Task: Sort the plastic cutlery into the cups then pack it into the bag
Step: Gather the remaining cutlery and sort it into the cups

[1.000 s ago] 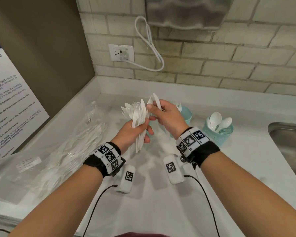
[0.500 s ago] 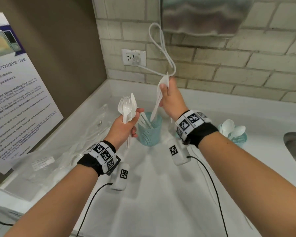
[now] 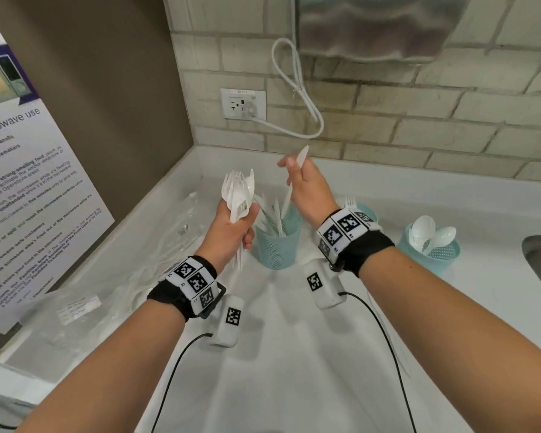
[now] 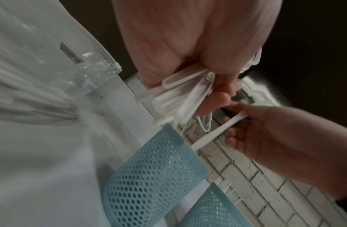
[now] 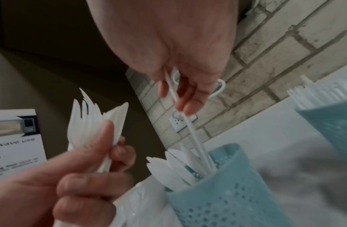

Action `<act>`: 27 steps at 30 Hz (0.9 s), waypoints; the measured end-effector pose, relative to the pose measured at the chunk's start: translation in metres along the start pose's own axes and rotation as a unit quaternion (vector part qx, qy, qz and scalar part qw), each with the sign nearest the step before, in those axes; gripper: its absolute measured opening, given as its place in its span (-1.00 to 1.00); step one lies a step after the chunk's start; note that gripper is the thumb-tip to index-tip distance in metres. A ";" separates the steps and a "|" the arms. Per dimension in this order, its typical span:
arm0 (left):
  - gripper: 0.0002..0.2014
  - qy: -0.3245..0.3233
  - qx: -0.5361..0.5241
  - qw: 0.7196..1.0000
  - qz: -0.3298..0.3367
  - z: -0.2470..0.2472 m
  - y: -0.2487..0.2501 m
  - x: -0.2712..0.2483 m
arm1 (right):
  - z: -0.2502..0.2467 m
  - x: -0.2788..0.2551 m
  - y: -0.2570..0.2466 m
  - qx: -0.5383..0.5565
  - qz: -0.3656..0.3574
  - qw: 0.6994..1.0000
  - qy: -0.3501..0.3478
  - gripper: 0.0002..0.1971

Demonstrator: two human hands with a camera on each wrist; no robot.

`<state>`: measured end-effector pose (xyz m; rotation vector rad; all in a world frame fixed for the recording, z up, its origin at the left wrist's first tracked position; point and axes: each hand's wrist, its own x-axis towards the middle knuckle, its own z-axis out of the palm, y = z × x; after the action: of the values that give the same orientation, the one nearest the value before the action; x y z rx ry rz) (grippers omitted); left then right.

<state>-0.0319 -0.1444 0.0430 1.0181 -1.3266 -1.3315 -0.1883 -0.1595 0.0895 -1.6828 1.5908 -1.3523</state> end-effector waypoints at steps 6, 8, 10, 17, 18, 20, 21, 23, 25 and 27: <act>-0.66 -0.013 0.005 1.000 0.011 0.005 0.002 0.004 | 0.003 -0.010 0.012 -0.143 0.071 0.987 -0.035 -0.42; -0.72 -0.022 -0.001 1.000 0.019 0.007 0.004 0.004 | 0.002 -0.016 0.003 -0.057 0.054 0.997 -0.024 -0.52; -0.78 -0.038 -0.007 0.999 0.030 0.009 0.005 0.004 | 0.004 -0.021 -0.005 0.052 0.053 0.996 -0.054 -0.65; -0.74 -0.060 -0.041 0.997 0.020 0.013 0.008 -0.003 | 0.005 -0.026 -0.009 0.146 0.052 0.986 -0.061 -0.91; -0.75 -0.056 -0.041 0.998 0.009 0.013 0.010 -0.004 | 0.003 -0.025 -0.011 0.152 0.047 0.986 -0.047 -0.90; -0.69 -0.051 -0.046 0.998 -0.011 0.011 0.013 -0.006 | -0.006 -0.021 -0.018 0.168 0.035 0.985 -0.008 -0.88; -0.66 -0.046 -0.045 0.998 -0.015 0.010 0.013 -0.008 | -0.011 -0.019 -0.023 0.177 0.026 0.984 0.016 -0.87; -0.63 -0.024 -0.031 0.999 -0.009 0.005 0.011 -0.009 | -0.022 -0.015 -0.029 0.184 0.003 0.981 0.062 -0.82; -0.62 0.010 -0.008 1.000 -0.001 0.002 0.008 -0.010 | -0.026 -0.014 -0.028 0.160 -0.013 0.983 0.089 -0.83; -0.67 0.039 0.010 0.999 0.003 0.001 0.004 -0.010 | -0.023 -0.016 -0.020 0.113 -0.001 0.990 0.083 -0.86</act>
<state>-0.0307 -0.1346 0.0463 1.0681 -1.2864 -1.2630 -0.1964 -0.1334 0.1102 -1.4703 1.4585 -1.6445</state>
